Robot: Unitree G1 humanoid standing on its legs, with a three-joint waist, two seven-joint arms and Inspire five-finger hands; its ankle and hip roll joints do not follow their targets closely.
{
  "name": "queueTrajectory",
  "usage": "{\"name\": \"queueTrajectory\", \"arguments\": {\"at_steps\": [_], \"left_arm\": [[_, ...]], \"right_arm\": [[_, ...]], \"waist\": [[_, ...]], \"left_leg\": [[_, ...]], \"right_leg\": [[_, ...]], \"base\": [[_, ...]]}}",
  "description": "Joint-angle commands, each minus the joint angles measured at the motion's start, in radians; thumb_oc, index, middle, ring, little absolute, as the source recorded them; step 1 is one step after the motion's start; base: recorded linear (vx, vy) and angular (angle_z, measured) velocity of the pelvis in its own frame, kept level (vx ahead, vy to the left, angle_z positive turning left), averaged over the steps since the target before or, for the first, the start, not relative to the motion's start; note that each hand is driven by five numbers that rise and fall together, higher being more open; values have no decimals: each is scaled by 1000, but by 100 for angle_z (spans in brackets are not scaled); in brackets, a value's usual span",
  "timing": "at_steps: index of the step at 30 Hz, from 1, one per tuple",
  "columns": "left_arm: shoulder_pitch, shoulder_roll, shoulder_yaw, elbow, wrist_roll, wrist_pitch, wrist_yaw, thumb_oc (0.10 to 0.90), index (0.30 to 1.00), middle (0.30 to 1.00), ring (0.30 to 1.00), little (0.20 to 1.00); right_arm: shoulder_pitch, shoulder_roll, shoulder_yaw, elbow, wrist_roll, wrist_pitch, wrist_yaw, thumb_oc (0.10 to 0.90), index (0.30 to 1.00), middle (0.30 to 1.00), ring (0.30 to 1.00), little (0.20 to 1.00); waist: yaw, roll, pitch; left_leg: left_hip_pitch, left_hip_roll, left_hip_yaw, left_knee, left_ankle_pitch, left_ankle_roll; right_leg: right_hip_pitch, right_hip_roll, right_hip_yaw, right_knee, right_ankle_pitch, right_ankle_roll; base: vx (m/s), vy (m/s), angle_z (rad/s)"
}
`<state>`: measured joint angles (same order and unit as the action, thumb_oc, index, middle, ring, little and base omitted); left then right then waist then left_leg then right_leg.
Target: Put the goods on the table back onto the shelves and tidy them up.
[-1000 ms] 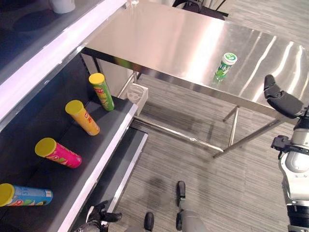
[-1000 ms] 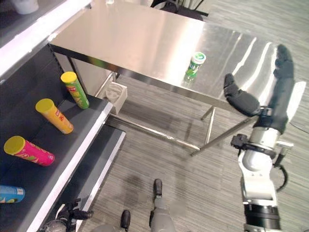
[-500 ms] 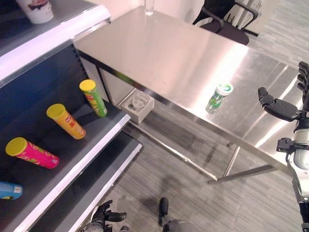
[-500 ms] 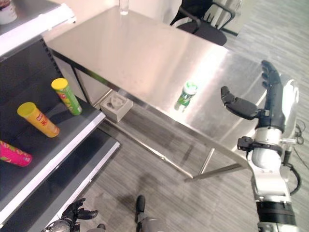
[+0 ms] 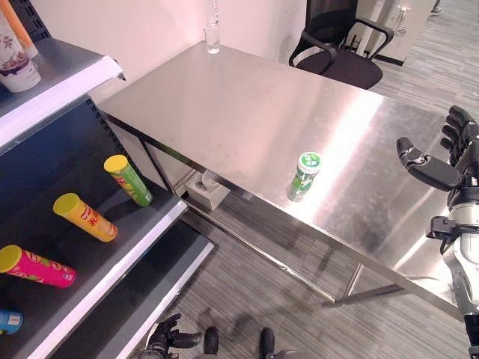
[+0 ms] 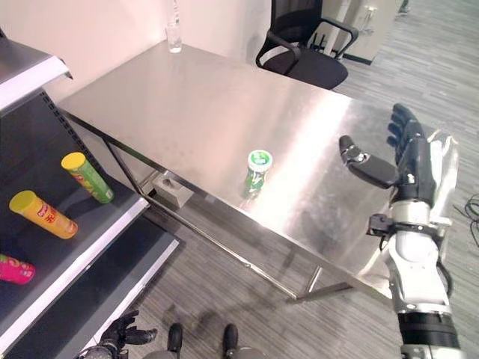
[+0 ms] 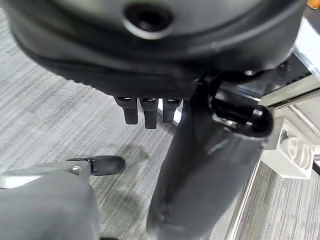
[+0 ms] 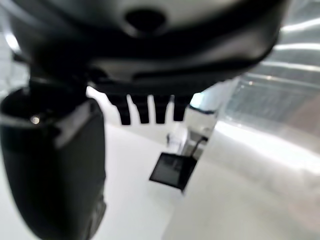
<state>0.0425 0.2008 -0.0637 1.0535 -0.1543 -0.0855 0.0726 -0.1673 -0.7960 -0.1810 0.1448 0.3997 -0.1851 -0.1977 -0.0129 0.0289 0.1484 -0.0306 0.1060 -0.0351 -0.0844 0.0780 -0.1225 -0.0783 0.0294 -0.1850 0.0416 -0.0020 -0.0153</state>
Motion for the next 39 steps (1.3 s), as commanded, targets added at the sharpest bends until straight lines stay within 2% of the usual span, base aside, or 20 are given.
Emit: {"name": "queueTrajectory", "arguments": {"at_steps": [1,12,21,23,29,39], "left_arm": [[-2,86,10,29,0,-38,2,800,900,900,900,900],[3,79,17,41,20,-43,-14,800,900,900,900,900],[5,84,22,42,30,-53,-39,800,900,900,900,900],[3,85,20,40,32,-54,-46,800,900,900,900,900],[-8,84,7,38,30,-59,-47,800,900,900,900,900],[-3,87,-6,32,25,-60,-46,800,900,900,900,900]], "right_arm": [[-106,-38,-29,-68,27,-115,19,800,900,900,900,900],[-108,-43,32,-123,88,-118,128,800,900,900,900,900],[-81,-124,122,-123,148,-78,284,800,900,900,900,900],[-71,-162,149,-110,124,-65,306,800,900,900,900,900],[-91,-208,204,-76,45,-56,305,800,900,900,900,900],[-86,-224,260,-12,-59,-36,294,800,900,900,900,900]], "waist": [[45,-79,-85],[55,-88,-94],[59,-98,-94],[56,-98,-93],[52,-98,-87],[57,-99,-73]], "left_leg": [[40,-41,40,1,-75,3],[61,-41,46,-3,-85,6],[50,-42,46,-3,-83,2],[48,-42,47,-3,-81,0],[42,-39,45,-3,-79,-2],[23,-37,40,-3,-71,-8]], "right_leg": [[36,-98,34,-50,-11,198],[54,-117,34,-55,-11,207],[48,-127,33,-70,1,217],[45,-127,32,-70,2,219],[41,-130,30,-66,1,220],[32,-136,9,-68,5,223]], "base": [[35,55,0],[19,28,6],[0,0,0],[0,0,0],[0,0,0],[12,-3,2]]}}
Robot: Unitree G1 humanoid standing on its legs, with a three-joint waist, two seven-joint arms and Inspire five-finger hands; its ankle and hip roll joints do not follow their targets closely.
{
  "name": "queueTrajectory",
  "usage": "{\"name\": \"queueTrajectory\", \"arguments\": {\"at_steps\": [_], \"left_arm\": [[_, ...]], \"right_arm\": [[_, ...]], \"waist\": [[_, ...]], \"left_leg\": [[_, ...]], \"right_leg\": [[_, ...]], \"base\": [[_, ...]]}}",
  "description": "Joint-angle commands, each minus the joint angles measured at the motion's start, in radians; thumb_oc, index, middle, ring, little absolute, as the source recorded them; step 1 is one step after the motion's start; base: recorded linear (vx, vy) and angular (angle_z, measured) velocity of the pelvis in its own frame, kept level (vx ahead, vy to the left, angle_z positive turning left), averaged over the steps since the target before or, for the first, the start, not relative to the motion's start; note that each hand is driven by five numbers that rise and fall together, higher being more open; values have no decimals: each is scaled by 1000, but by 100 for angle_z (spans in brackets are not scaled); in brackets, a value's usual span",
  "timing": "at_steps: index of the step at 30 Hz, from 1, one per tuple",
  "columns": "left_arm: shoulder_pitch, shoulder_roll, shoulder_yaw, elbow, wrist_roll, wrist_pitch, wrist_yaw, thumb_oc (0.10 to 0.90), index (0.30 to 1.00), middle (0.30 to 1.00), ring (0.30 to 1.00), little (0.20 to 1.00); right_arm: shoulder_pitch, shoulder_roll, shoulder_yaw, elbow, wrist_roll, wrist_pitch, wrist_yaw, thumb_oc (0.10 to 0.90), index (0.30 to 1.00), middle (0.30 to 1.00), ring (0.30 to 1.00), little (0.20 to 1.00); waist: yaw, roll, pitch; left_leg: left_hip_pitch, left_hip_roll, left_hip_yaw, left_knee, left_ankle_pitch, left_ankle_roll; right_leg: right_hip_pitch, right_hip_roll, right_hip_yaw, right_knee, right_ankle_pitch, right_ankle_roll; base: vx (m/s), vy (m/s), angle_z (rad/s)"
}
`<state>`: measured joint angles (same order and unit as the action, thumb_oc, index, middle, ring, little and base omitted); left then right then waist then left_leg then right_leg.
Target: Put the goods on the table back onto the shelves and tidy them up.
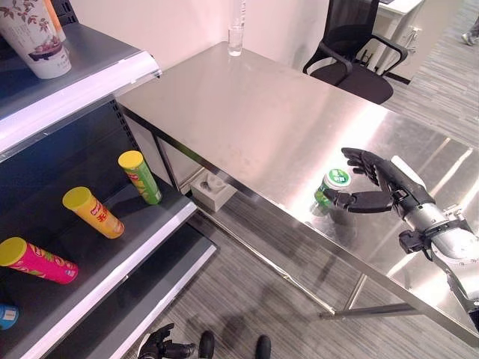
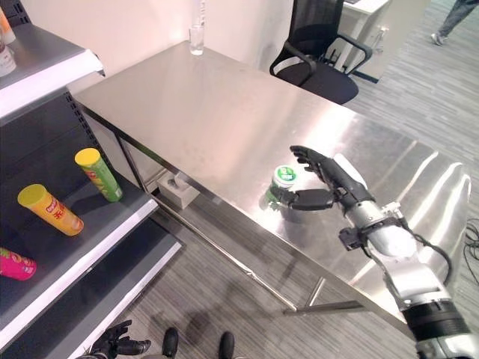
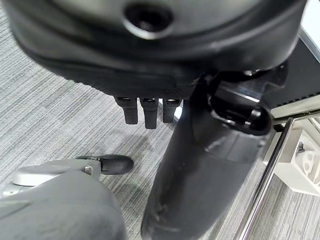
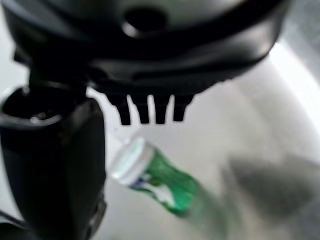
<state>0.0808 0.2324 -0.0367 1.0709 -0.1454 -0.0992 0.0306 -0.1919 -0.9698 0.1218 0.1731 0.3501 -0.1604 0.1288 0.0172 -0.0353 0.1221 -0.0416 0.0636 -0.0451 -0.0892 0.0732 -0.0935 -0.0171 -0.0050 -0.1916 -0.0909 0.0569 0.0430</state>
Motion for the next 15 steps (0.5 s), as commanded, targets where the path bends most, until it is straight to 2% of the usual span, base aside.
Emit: {"name": "queueTrajectory", "arguments": {"at_steps": [1,10,15], "left_arm": [[-41,56,-32,14,16,-46,-4,800,900,900,900,900],[-45,52,-37,18,-2,-41,10,800,900,900,900,900],[-41,50,-38,10,-4,-40,9,800,900,900,900,900]], "right_arm": [[-62,-50,-42,-40,-9,-61,-33,800,900,900,900,900],[-100,33,-4,39,-31,-45,-62,800,900,900,900,900],[-104,45,-2,39,-36,-45,-65,800,900,900,900,900]], "waist": [[27,-35,-47],[41,-33,-46],[45,-32,-47]], "left_leg": [[34,5,50,2,-67,-37],[35,2,43,2,-69,-35],[39,1,39,2,-72,-34]], "right_leg": [[-29,-102,15,65,-54,165],[-16,-113,-1,58,-55,165],[-10,-115,-6,58,-57,164]], "base": [[34,-2,4],[28,2,3],[15,1,4]]}}
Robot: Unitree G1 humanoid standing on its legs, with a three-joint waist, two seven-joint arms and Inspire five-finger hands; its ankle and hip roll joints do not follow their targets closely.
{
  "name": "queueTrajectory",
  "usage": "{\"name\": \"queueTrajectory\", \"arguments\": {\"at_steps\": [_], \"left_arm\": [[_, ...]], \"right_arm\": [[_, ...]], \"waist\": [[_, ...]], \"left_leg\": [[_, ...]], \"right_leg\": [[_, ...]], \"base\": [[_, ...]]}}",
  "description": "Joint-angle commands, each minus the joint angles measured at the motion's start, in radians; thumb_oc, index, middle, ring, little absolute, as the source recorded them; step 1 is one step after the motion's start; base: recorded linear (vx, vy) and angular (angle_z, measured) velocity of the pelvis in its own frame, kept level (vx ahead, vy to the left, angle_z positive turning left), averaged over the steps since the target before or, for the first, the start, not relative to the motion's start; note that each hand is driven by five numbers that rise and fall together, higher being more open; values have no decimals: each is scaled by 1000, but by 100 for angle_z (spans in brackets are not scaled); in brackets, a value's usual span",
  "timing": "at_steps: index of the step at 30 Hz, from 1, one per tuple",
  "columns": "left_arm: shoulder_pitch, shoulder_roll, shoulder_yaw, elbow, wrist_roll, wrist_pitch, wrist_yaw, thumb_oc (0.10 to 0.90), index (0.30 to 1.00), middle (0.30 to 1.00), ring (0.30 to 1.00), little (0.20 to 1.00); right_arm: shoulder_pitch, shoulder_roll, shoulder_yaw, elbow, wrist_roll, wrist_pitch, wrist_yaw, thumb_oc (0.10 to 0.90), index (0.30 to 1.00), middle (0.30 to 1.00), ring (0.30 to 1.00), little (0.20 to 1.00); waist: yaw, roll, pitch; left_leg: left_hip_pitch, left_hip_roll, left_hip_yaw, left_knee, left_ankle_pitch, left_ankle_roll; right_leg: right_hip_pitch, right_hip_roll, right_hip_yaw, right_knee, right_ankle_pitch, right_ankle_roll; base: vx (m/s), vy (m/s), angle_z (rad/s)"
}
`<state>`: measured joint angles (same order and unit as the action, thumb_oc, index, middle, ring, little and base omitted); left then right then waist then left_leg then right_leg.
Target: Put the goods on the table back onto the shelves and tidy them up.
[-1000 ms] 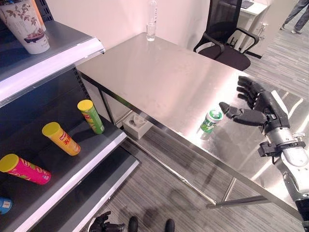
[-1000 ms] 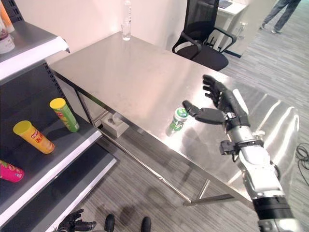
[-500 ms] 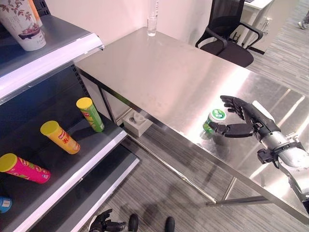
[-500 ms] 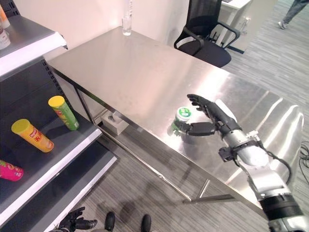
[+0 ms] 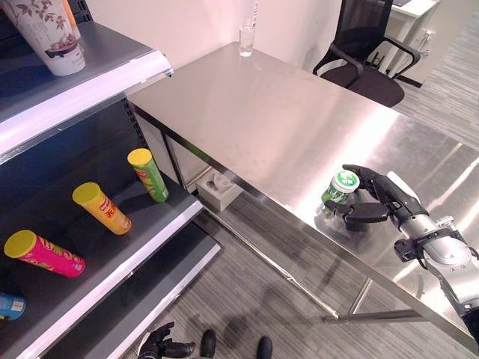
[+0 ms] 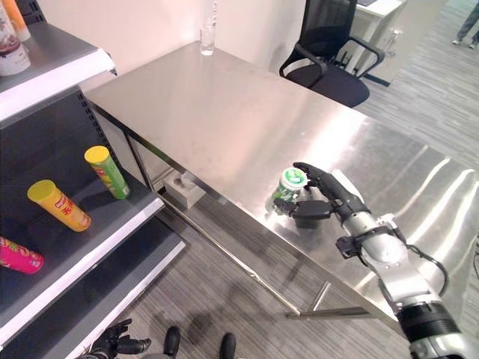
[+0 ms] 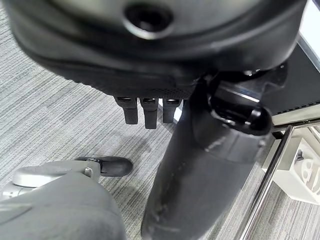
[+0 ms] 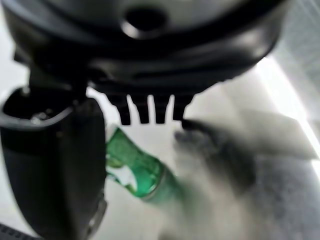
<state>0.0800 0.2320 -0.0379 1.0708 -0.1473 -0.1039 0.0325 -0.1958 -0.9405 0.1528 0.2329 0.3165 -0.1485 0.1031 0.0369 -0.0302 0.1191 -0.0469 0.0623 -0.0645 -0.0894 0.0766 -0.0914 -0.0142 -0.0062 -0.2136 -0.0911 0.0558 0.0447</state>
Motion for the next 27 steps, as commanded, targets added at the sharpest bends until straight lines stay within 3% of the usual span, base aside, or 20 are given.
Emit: {"name": "queueTrajectory", "arguments": {"at_steps": [1,5,6,7,27], "left_arm": [[-40,50,-37,10,-2,-36,7,800,900,900,900,900],[-36,48,-39,11,-3,-33,7,800,900,900,900,900],[-36,47,-38,13,-3,-33,7,800,900,900,900,900],[-36,47,-38,13,-3,-33,8,800,900,900,900,900],[-34,49,-29,3,0,-25,12,800,900,900,900,900]], "right_arm": [[-100,15,-33,-21,-2,-57,-40,800,900,900,900,900],[-104,30,-33,-20,-8,-56,-46,800,900,900,900,900],[-107,36,-34,-18,-11,-57,-50,543,514,514,514,514],[-109,38,-34,-18,-16,-58,-51,400,300,300,300,300],[-80,77,-93,-63,-62,-58,-90,400,300,300,300,300]], "waist": [[26,-37,-44],[29,-36,-45],[30,-36,-46],[31,-35,-47],[33,-33,-51]], "left_leg": [[44,2,59,2,-75,-36],[48,1,56,2,-78,-34],[48,1,55,2,-78,-33],[49,1,55,2,-78,-33],[58,2,51,2,-85,-31]], "right_leg": [[-12,-114,15,58,-55,163],[-6,-116,11,54,-57,163],[-5,-117,11,53,-56,162],[-5,-117,10,53,-56,162],[11,-120,-2,49,-62,160]], "base": [[0,0,0],[0,0,0],[0,0,0],[0,0,0],[0,-1,0]]}}
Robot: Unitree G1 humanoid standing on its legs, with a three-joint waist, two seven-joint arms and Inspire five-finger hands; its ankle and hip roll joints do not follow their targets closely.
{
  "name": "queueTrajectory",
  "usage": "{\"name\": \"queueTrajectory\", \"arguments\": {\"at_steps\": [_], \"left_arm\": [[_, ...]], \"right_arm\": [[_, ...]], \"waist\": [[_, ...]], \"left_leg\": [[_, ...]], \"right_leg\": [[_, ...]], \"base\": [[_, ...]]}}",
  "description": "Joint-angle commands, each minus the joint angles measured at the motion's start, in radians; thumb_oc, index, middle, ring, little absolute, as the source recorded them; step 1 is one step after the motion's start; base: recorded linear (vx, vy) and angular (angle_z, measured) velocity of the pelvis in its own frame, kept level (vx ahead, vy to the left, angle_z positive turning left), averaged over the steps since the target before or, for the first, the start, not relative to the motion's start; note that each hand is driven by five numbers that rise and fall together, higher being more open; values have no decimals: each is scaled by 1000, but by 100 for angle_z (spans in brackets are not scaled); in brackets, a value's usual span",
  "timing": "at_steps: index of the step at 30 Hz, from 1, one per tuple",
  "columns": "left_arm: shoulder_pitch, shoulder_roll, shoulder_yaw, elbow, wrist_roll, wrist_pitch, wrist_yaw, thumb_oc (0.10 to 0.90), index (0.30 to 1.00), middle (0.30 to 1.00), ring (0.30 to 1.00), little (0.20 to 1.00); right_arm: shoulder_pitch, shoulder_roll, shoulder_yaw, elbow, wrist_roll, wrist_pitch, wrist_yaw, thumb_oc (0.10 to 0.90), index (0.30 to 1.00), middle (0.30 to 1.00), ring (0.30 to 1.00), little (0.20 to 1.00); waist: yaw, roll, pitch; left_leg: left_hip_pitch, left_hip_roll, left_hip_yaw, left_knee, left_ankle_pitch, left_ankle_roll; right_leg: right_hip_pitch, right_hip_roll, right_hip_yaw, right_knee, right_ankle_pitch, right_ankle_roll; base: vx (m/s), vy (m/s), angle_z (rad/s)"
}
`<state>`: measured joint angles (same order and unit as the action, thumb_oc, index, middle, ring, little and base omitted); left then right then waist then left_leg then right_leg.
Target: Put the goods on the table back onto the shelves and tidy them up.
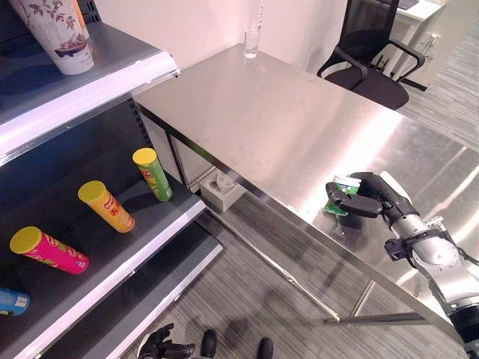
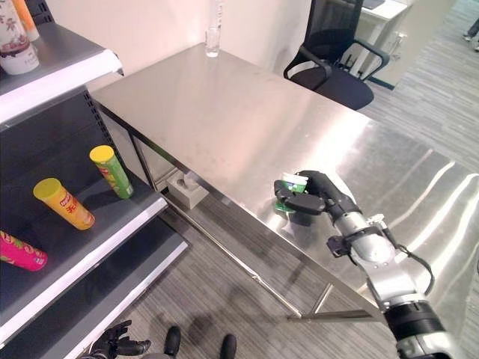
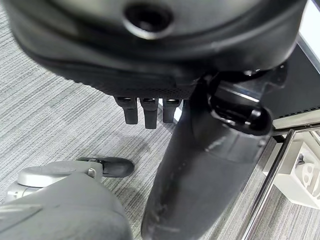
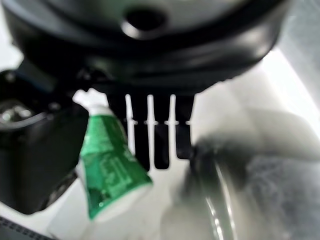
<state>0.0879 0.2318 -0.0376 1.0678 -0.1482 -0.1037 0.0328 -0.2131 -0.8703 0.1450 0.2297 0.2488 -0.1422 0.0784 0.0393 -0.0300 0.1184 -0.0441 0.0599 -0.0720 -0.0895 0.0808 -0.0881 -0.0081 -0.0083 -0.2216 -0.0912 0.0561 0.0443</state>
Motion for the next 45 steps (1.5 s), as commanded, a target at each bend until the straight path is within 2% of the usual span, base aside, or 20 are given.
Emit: {"name": "queueTrajectory", "arguments": {"at_steps": [1,8,14,21,22,23,24,25,27,28,29,32,33,37,39,40,41,42,43,45], "left_arm": [[-39,50,-25,3,2,-26,13,800,900,900,900,900],[-29,54,-9,-6,6,-29,16,800,900,900,900,900],[-16,53,-9,-26,-5,-36,16,800,900,900,900,900],[6,34,-24,-17,-51,-36,22,800,900,900,900,900],[5,32,-22,-17,-51,-36,22,800,900,900,900,900],[-8,34,-23,-18,-63,-31,33,800,900,900,900,900],[-14,38,-24,-20,-66,-30,35,800,900,900,900,900],[-5,42,-16,-21,-72,-27,36,800,900,900,900,900],[-5,35,2,3,-78,-24,46,800,900,900,900,900],[-1,33,4,21,-75,-22,50,800,900,900,900,900],[9,30,0,22,-75,-15,53,800,900,900,900,900],[22,29,-4,18,-70,-11,59,800,900,900,900,900],[28,34,-3,15,-77,-10,64,800,900,900,900,900],[37,49,7,25,-78,-7,65,800,900,900,900,900],[27,63,10,50,-61,-6,65,800,900,900,900,900],[13,73,5,58,-43,-6,65,800,900,900,900,900],[12,73,4,58,-43,-6,65,800,900,900,900,900],[-13,101,6,53,-49,-8,62,800,900,900,900,900],[-20,110,7,48,-57,-10,64,800,900,900,900,900],[-27,113,-1,45,-61,-15,67,800,900,900,900,900]], "right_arm": [[-59,3,-104,-86,-3,-68,-73,400,300,300,300,300],[-82,-30,-165,-209,-23,-96,-103,400,300,300,300,300],[-192,-33,-192,-357,-11,-152,-140,400,300,300,300,300],[-436,-43,-63,-411,-45,-172,-170,400,300,300,300,300],[-442,-43,-59,-409,-45,-173,-170,400,300,300,300,300],[-512,-77,-21,-399,-55,-168,-189,400,300,300,300,300],[-561,-84,12,-392,-58,-163,-199,400,300,300,300,300],[-620,-62,63,-389,-64,-156,-208,400,300,300,300,300],[-668,-46,102,-381,-70,-152,-204,400,300,300,300,300],[-701,-35,133,-347,-70,-141,-208,400,300,300,300,300],[-730,-10,147,-316,-68,-127,-216,400,300,300,300,300],[-740,40,164,-268,-83,-112,-231,400,300,300,300,300],[-753,66,173,-235,-105,-102,-250,400,300,300,300,300],[-780,79,182,-173,-133,-80,-271,400,300,300,300,300],[-787,82,180,-153,-132,-78,-279,400,300,300,300,300],[-773,67,172,-151,-135,-71,-284,400,300,300,300,300],[-772,67,171,-152,-135,-71,-284,400,300,300,300,300],[-774,13,175,-146,-143,-48,-274,400,300,300,300,300],[-796,1,180,-135,-138,-45,-279,400,300,300,300,300],[-810,1,189,-118,-128,-50,-288,400,300,300,300,300]], "waist": [[31,-32,-53],[36,-30,-58],[67,-31,-63],[140,-34,-45],[134,-33,-47],[134,-37,-25],[131,-43,-18],[142,-46,-22],[137,-40,-31],[130,-31,-49],[128,-12,-70],[137,7,-93],[149,13,-96],[166,20,-91],[169,22,-87],[152,18,-85],[152,17,-85],[118,11,-79],[120,10,-78],[126,7,-83]], "left_leg": [[57,5,57,2,-90,-35],[61,6,51,2,-91,-38],[56,24,16,2,-78,-59],[-17,45,-84,4,-21,-102],[-22,42,-89,3,-17,-101],[-62,50,-28,38,-7,-104],[-73,69,73,84,-24,-96],[-55,92,138,142,-63,-86],[-14,112,134,181,-106,-83],[39,129,163,164,-123,-87],[46,116,182,128,-105,-89],[68,92,181,63,-96,-85],[69,68,170,49,-98,-73],[65,15,160,45,-117,-38],[62,-7,154,46,-126,-24],[61,-14,136,45,-126,-21],[61,-14,136,45,-126,-21],[60,-27,99,47,-123,-10],[64,-33,83,48,-125,-10],[57,-36,68,50,-123,-8]], "right_leg": [[9,-119,2,48,-63,161],[19,-120,-11,49,-68,160],[32,-106,-42,61,-94,143],[57,-71,-127,52,-135,112],[55,-72,-132,50,-132,113],[59,-83,-170,57,-138,111],[52,-96,-191,67,-135,112],[45,-109,-216,79,-130,104],[43,-137,-260,97,-124,101],[37,-147,-291,106,-127,101],[42,-147,-310,100,-116,106],[45,-158,-313,89,-96,114],[48,-181,-321,89,-83,123],[29,-256,-326,145,-61,144],[17,-283,-313,177,-68,149],[5,-272,-256,193,-72,145],[4,-272,-256,195,-74,145],[-58,-187,-3,196,-91,150],[-60,-163,76,179,-86,164],[-54,-157,104,157,-80,160]], "base": [[-6,-19,4],[-8,-28,9],[-38,-122,10],[-87,-167,51],[-130,-70,86],[-187,-21,110],[-253,-26,141],[-177,44,147],[-106,104,111],[-60,205,98],[-27,244,113],[20,209,79],[-7,260,33],[-28,217,29],[-17,154,27],[12,54,10],[82,48,29],[101,39,74],[131,39,88],[68,-7,66]]}}
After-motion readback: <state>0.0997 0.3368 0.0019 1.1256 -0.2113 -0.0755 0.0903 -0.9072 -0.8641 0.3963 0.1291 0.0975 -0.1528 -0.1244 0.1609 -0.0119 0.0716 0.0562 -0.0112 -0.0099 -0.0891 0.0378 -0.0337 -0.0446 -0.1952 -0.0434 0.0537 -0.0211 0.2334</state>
